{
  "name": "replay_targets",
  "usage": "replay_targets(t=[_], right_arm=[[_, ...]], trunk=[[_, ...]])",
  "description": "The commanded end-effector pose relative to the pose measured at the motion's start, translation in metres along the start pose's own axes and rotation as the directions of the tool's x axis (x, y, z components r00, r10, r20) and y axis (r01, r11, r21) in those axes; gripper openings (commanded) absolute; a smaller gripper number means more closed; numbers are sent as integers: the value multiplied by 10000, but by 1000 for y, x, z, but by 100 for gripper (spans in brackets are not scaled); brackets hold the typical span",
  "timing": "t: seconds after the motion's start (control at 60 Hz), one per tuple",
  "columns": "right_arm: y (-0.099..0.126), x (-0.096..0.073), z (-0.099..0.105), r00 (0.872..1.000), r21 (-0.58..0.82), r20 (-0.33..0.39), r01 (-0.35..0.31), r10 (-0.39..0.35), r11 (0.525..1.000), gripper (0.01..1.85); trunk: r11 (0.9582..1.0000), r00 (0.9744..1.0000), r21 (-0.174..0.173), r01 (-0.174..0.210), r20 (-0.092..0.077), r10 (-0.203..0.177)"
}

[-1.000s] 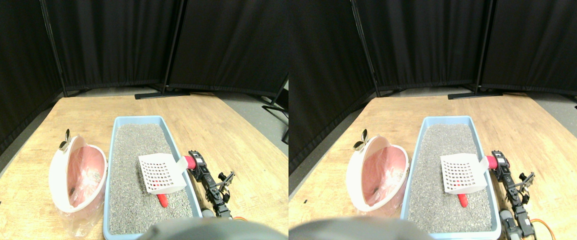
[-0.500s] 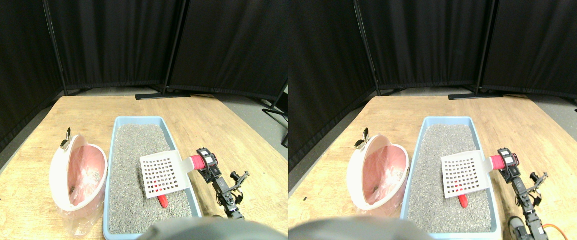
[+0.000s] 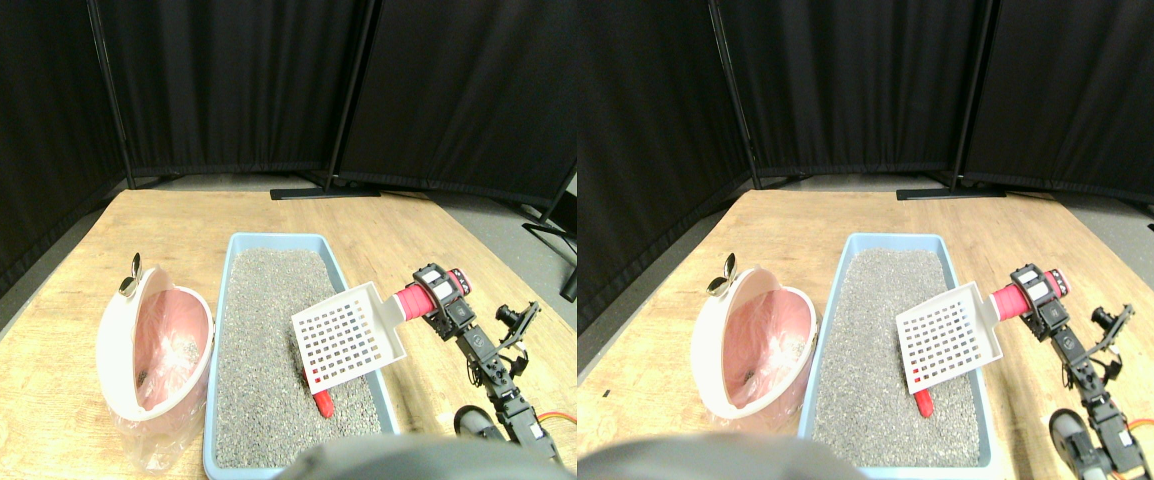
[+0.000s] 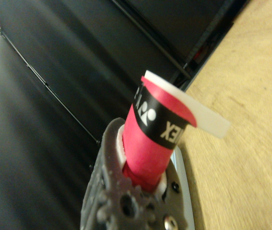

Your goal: Scoop (unimanual)

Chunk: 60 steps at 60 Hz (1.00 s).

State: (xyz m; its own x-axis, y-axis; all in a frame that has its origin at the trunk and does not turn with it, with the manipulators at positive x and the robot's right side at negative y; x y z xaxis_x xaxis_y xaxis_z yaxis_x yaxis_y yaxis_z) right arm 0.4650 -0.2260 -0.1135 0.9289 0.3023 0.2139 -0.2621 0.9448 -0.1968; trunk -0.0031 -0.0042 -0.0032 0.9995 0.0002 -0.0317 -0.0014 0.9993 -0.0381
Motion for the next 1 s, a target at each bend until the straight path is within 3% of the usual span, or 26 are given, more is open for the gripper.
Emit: replay_targets(t=[0.017, 0.533, 0.683, 0.867, 1.0], right_arm=[[-2, 1, 15, 9976, -128, 683, 146, -137, 9998, 5], [-14, 8, 50, 9978, -1997, 424, -419, 513, 9790, 5], [-14, 12, 58, 9980, -2912, 122, -555, 617, 9551, 5], [-14, 16, 62, 9921, -3809, -151, -1208, 1245, 9167, 5], [-13, 19, 66, 9915, -4219, -435, -1293, 1224, 8974, 5]], trunk=[[9997, 9999, -218, -138, -104, 136], [9989, 10000, -466, 13, 60, -10], [9987, 10000, -513, 45, 55, -42], [9979, 10000, -637, 83, 36, -81], [9975, 10000, -705, 72, 9, -71]])
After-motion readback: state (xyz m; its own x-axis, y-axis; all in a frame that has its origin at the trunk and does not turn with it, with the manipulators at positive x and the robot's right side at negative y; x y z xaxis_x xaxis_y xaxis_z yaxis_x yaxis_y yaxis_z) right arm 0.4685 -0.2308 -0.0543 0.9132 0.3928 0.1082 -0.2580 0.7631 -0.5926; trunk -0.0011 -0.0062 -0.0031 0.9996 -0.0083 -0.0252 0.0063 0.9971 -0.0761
